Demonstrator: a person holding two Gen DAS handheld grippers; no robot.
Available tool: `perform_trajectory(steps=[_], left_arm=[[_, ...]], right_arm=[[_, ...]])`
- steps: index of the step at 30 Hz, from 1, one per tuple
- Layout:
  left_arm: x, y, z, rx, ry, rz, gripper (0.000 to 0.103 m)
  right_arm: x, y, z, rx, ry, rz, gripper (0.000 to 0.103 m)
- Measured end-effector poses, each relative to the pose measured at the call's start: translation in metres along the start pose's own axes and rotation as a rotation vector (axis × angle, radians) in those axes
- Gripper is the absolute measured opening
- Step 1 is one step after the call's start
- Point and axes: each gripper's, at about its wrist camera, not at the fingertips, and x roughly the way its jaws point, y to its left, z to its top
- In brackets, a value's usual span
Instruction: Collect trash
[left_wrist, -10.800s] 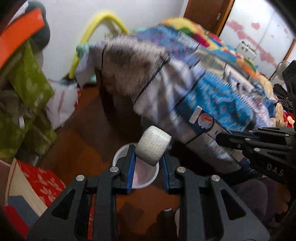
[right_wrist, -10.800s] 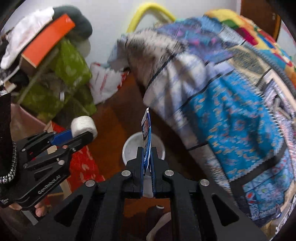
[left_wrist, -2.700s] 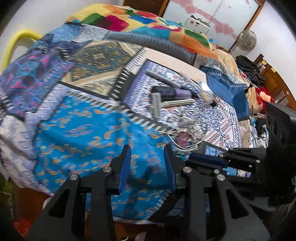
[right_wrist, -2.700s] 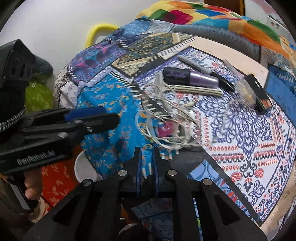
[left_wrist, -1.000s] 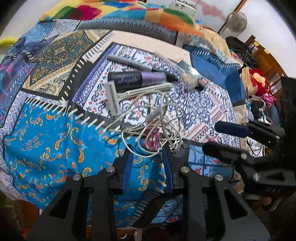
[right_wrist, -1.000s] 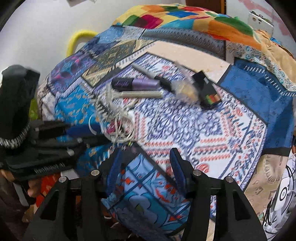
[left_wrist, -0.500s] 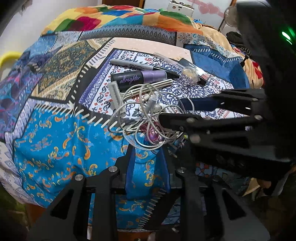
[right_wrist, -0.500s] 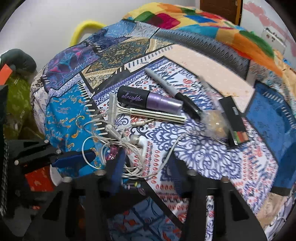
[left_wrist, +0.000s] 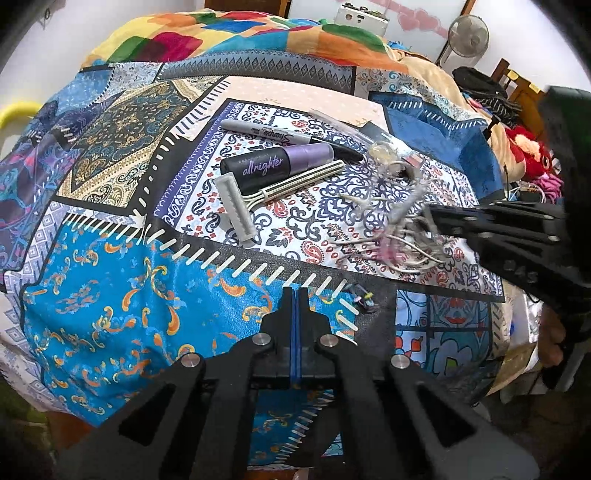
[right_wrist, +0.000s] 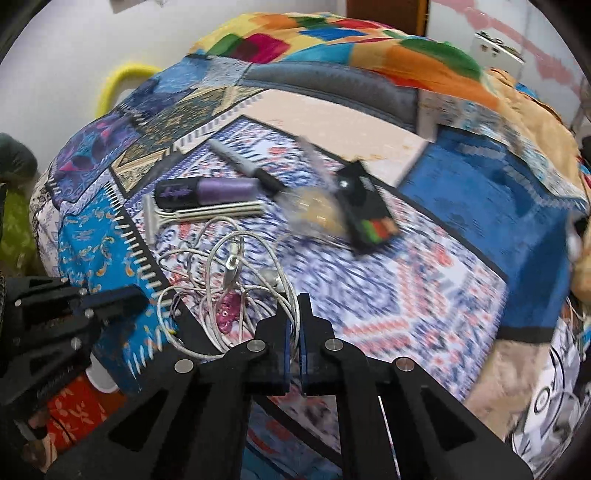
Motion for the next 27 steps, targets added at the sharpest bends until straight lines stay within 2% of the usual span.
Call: perform_trajectory(steps=[2, 5, 6, 8, 10, 14, 15, 17, 20, 27], left_arm=[[0.0, 0.002, 0.002, -0.013, 0.022, -0.02, 0.0], [-0.002, 0.001, 0.006, -0.052, 0.063, -0.111, 0.002], [-0.004, -0.002, 0.006, -0.049, 0.058, -0.11, 0.006], [-0.008, -0.015, 0.008, -0.015, 0.032, -0.08, 0.032], [-0.007, -0.026, 0.011, 0.017, 0.018, -0.059, 0.036], [0.006, -0.042, 0.013, 0.068, 0.039, -0.011, 0.033], [0.012, -0.045, 0.012, 0.079, 0.054, 0.005, 0.029], [0.012, -0.049, 0.012, 0.098, 0.038, 0.034, 0.015], [0.011, -0.05, 0.014, 0.095, 0.028, 0.075, 0.002], [-0.003, -0.026, 0.015, -0.007, 0.009, 0.073, 0.002]], right_arm=[[-0.007, -0.008, -0.004, 0.019, 0.001, 0.017, 0.003], [-0.007, -0.016, -0.008, 0.042, 0.014, 0.027, 0.003], [-0.006, -0.016, -0.009, 0.046, 0.017, 0.027, 0.003], [-0.002, -0.015, -0.01, 0.054, 0.023, 0.039, 0.003], [-0.001, -0.014, -0.011, 0.057, 0.022, 0.049, 0.003], [-0.001, -0.013, -0.012, 0.058, 0.012, 0.054, 0.003], [-0.001, -0.013, -0.013, 0.062, 0.011, 0.058, 0.003], [-0.002, -0.016, -0.014, 0.074, 0.008, 0.064, 0.003], [-0.005, -0.017, -0.015, 0.083, -0.01, 0.055, 0.003], [-0.031, -0.031, -0.014, 0.144, -0.08, -0.008, 0.003]])
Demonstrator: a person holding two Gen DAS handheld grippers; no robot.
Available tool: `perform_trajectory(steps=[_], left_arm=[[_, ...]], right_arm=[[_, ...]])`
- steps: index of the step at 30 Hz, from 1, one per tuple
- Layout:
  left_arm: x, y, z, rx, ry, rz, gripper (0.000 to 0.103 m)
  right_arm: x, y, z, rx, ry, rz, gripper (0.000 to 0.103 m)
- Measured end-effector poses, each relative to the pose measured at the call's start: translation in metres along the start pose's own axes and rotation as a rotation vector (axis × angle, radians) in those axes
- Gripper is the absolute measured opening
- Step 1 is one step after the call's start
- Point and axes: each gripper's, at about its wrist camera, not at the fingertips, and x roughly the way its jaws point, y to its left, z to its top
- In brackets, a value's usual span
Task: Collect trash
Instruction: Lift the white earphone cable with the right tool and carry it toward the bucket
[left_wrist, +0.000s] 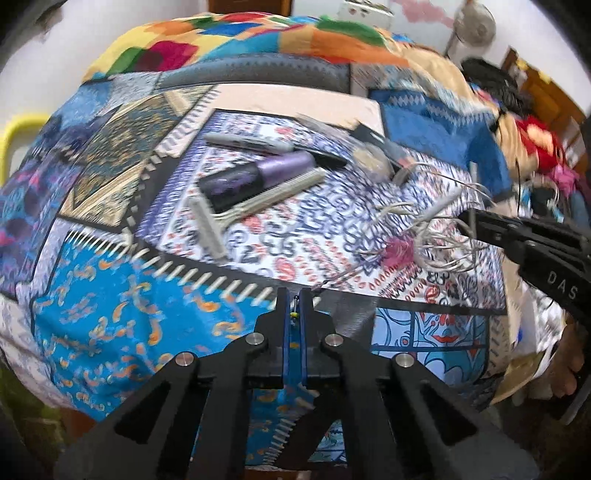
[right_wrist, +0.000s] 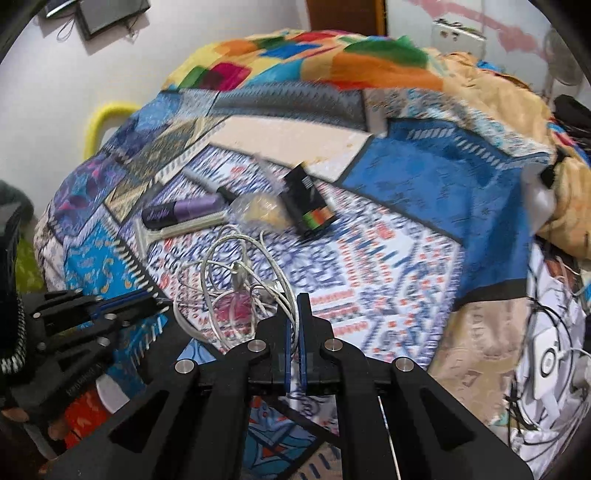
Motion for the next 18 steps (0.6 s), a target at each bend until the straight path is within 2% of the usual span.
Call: perform_trajectory(steps=[4, 8, 12, 18], left_arm=[[-0.025, 0.021, 0.0, -0.053, -0.049, 0.02, 0.002], [-0.054, 0.033, -0.001, -0.094, -0.095, 0.002, 0.002], [-0.089, 0.04, 0.0, -0.111, -0.153, -0.012, 0.002], [-0.145, 0.047, -0.014, -0.111, -0.233, 0.013, 0.002]], right_arm=[[-0.02, -0.013, 0.007, 0.044, -0.036, -0.017, 0.003], [-0.037, -0.018, 0.01, 0.056, -0.055, -0.026, 0.003], [-0.056, -0.013, 0.01, 0.038, -0.074, -0.034, 0.003], [-0.092, 0.008, 0.012, 0.002, -0.121, -0.023, 0.003]])
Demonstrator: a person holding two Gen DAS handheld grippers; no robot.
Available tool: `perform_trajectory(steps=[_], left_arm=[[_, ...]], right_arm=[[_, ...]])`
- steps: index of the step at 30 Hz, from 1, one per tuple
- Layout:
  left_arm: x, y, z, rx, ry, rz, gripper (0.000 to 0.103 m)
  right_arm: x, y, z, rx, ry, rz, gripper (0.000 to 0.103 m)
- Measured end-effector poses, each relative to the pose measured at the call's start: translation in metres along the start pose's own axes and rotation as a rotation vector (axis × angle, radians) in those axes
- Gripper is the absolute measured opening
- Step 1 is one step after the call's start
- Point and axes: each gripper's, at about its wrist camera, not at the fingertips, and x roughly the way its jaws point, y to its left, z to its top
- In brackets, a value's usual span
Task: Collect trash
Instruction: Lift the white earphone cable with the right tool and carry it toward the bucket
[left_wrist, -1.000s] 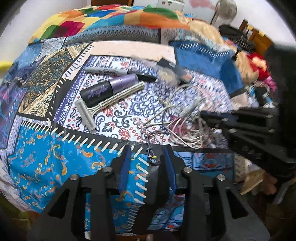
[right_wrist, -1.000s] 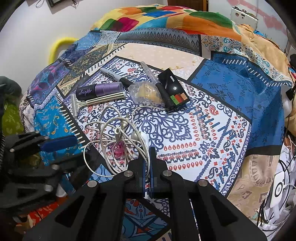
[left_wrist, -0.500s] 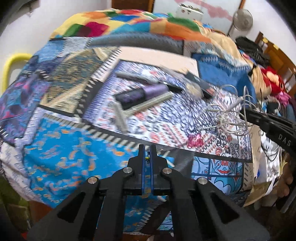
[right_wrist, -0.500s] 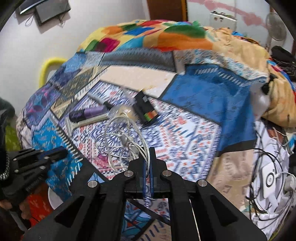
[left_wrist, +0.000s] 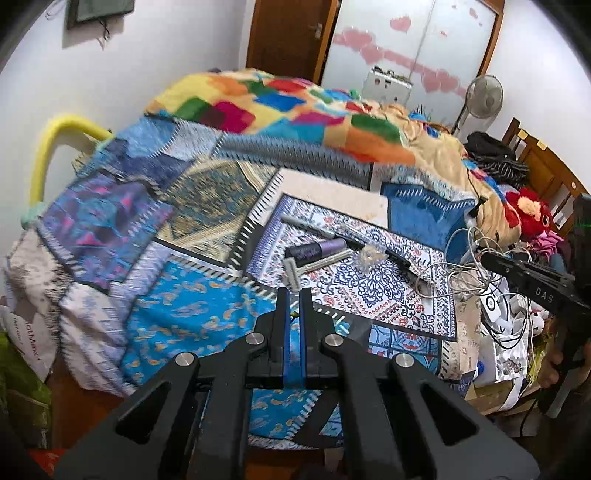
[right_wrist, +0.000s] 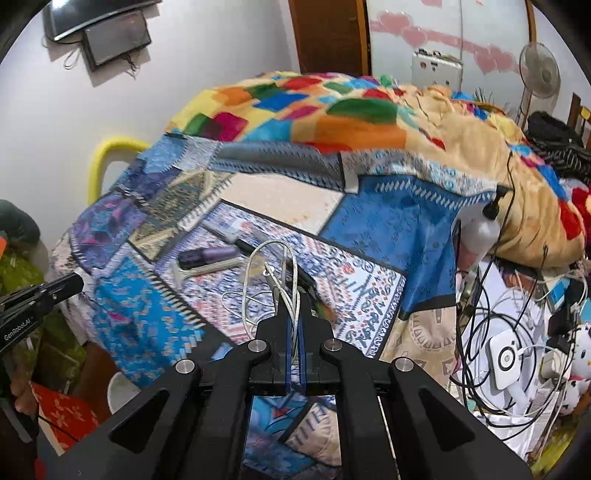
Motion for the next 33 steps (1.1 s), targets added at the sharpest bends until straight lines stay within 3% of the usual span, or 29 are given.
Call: perform_trajectory(steps=[10, 19, 26, 33], left_arm=[[-0.071, 0.039, -0.019, -0.036, -0.07, 0.064, 0.002], [-0.102, 0.074, -0.043, -0.089, -0.079, 0.099, 0.002], [-0.135, 0.104, -0.068, -0.147, -0.098, 0.129, 0.002], [-0.174, 0.128, -0.096, -0.19, -0.126, 0.156, 0.002]], right_arm=[[-0.035, 0.033, 0.01, -0.049, -0.063, -0.014, 0.003], [-0.037, 0.041, 0.015, -0.02, -0.028, 0.027, 0.003], [-0.057, 0.08, 0.014, -0.087, -0.042, 0.062, 0.003], [-0.073, 0.145, 0.007, -0.183, -0.053, 0.132, 0.003]])
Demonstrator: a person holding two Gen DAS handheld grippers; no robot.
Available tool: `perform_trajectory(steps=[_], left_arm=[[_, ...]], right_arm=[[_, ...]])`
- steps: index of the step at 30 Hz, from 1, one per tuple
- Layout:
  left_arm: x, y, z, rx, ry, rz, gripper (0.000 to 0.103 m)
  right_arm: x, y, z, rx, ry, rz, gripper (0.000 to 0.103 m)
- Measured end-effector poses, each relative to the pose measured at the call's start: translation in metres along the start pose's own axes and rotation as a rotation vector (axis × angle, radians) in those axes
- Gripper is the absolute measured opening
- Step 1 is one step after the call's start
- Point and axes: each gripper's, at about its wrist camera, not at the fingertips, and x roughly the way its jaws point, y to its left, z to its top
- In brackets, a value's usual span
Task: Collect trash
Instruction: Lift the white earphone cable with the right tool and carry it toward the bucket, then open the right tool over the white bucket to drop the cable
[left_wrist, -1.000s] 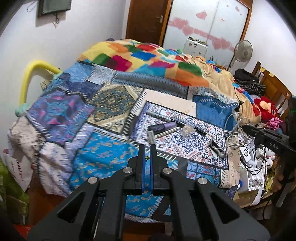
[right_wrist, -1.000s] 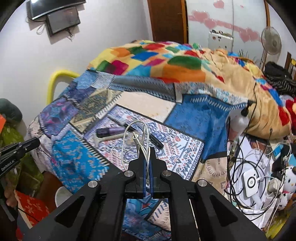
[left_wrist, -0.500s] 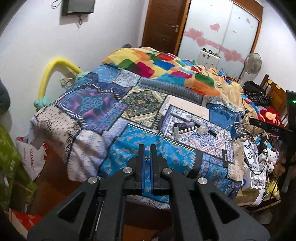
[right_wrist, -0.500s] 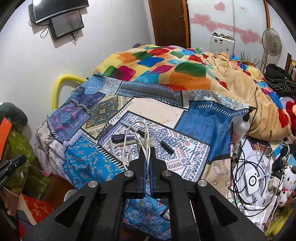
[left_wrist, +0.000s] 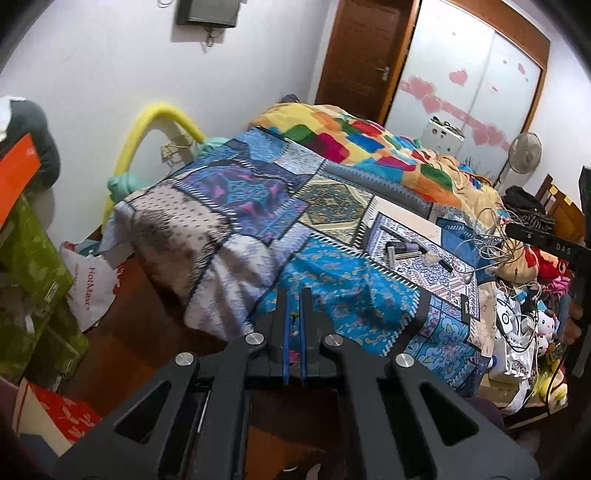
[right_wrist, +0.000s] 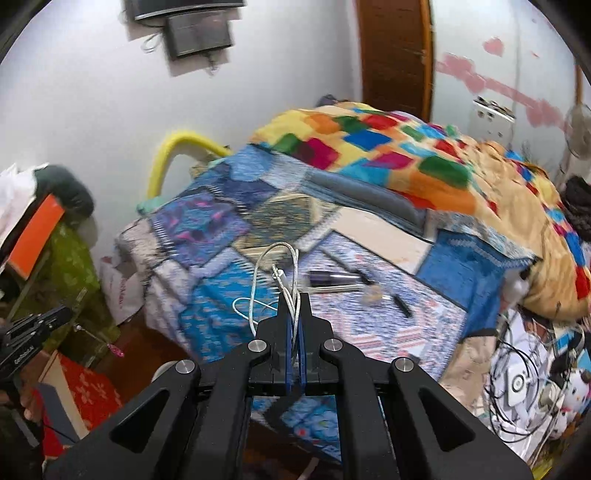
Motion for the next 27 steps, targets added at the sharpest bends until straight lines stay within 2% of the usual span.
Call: perform_trajectory(steps=[13, 21, 27], left_arm=[[-0.049, 0.072, -0.043, -0.081, 0.002, 0.063, 0.002], [-0.051, 0.114, -0.075, -0.133, 0.055, 0.093, 0.002], [-0.034, 0.14, -0.092, -0.177, 0.11, 0.106, 0.002]], right_arm=[[0.025, 0.127, -0.025, -0.172, 0.081, 0.153, 0.003], [0.06, 0.191, -0.056, -0.252, 0.196, 0.227, 0.003], [0.108, 0.235, -0.086, -0.306, 0.332, 0.256, 0.003]])
